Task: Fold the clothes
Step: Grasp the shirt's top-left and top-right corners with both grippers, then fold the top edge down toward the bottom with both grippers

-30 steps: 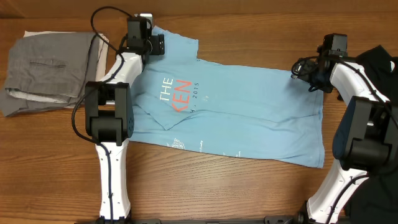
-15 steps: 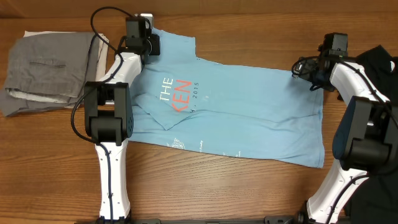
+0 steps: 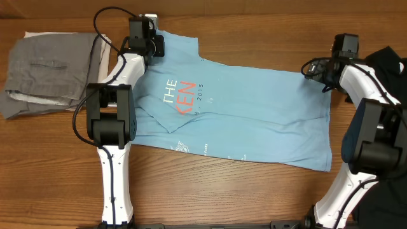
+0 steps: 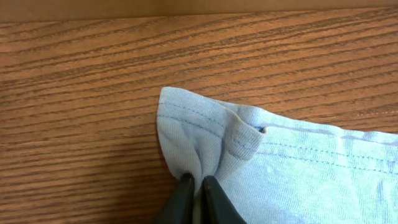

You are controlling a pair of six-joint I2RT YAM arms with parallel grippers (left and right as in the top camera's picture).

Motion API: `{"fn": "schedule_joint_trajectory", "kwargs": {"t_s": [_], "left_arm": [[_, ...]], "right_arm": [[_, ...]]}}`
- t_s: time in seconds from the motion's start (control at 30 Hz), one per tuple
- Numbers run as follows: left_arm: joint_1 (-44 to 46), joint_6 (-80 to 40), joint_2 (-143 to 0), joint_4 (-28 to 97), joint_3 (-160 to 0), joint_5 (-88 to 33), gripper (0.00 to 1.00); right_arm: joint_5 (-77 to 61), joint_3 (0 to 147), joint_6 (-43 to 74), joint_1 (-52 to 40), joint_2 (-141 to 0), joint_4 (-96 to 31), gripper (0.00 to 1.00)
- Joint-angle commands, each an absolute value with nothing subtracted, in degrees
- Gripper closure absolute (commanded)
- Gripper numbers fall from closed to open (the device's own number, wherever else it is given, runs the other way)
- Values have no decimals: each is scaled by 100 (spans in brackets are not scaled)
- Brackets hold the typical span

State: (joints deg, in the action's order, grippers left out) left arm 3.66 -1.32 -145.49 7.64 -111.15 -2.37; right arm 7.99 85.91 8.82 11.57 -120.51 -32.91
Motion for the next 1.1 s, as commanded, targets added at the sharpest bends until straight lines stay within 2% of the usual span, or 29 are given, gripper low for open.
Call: {"fn": "schedule_joint_trajectory", "kwargs": {"t_s": [0.0, 0.07, 0.2, 0.3, 0.37, 0.4, 0.43, 0.53, 0.63, 0.9, 1.07], "left_arm": [[301, -104, -14774, 810, -11133, -113, 87], [301, -106, -14774, 819, -11133, -113, 92], [301, -108, -14774, 825, -11133, -113, 92], [301, -128, -14774, 825, -11133, -113, 93], [301, -128, -14774, 821, -11133, -115, 96], [301, -128, -14768, 814, -11142, -132, 96], [301, -128, -14757, 816, -11144, -172, 96], [301, -130, -14693, 930, -11242, -589, 96], [301, -148, -14615, 1361, -11539, -735, 96], [298, -145, -14269, 2373, -12248, -735, 96], [285, -152, -13688, 3566, -12366, -707, 96]], "right_arm": [[895, 8534, 845, 1186, -12171, -3144, 9], [875, 8534, 847, 1186, -12302, -3103, 11], [856, 8534, 847, 1186, -12610, -3063, 20], [854, 8534, 851, 1186, -12652, -3063, 42], [854, 8534, 849, 1186, -12652, -3037, 65], [854, 8534, 849, 1186, -12652, -3015, 80], [854, 8534, 849, 1186, -12652, -3004, 84], [854, 8534, 849, 1186, -12652, -2904, 85], [851, 8562, 849, 1186, -12650, -2862, 96], [582, 8635, 851, 1186, -12492, -2952, 96], [257, 8746, 851, 1186, -12055, -3430, 96]]}}
